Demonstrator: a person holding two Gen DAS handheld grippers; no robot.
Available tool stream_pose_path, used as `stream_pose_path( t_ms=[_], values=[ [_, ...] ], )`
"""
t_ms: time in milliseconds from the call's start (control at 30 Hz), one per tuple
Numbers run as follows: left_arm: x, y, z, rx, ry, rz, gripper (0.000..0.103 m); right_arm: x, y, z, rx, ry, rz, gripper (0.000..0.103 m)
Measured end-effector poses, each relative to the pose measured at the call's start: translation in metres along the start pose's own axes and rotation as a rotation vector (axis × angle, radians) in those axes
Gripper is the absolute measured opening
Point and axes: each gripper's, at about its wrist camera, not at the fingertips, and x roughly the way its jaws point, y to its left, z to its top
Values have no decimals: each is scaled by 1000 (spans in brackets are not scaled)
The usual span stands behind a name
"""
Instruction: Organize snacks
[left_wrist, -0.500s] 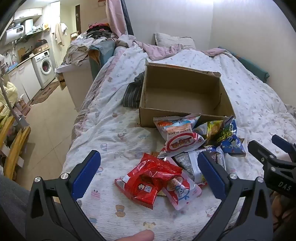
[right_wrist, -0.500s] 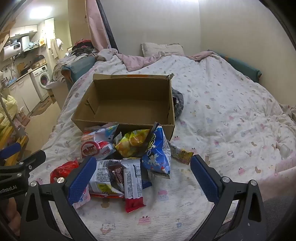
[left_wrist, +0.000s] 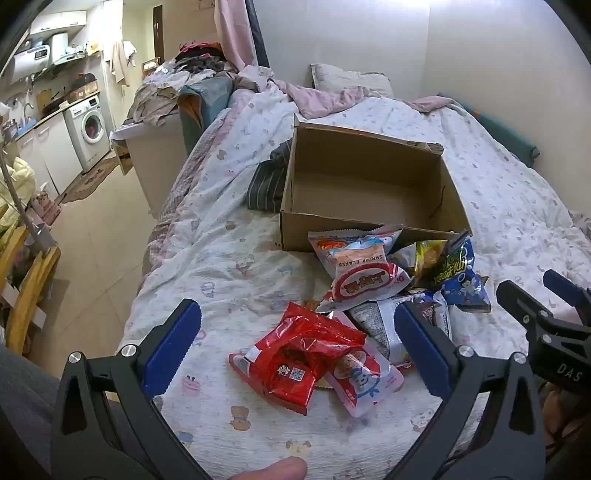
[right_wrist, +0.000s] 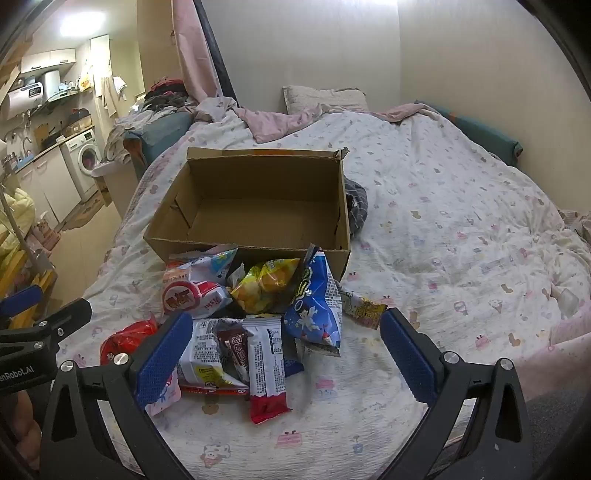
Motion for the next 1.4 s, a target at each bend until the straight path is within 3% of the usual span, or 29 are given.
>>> stream_pose_path(
  t_ms=[1400],
  values=[
    [3,0,2,-4,7,-5,103,1,0,0,-1,1,0,103]
  ],
)
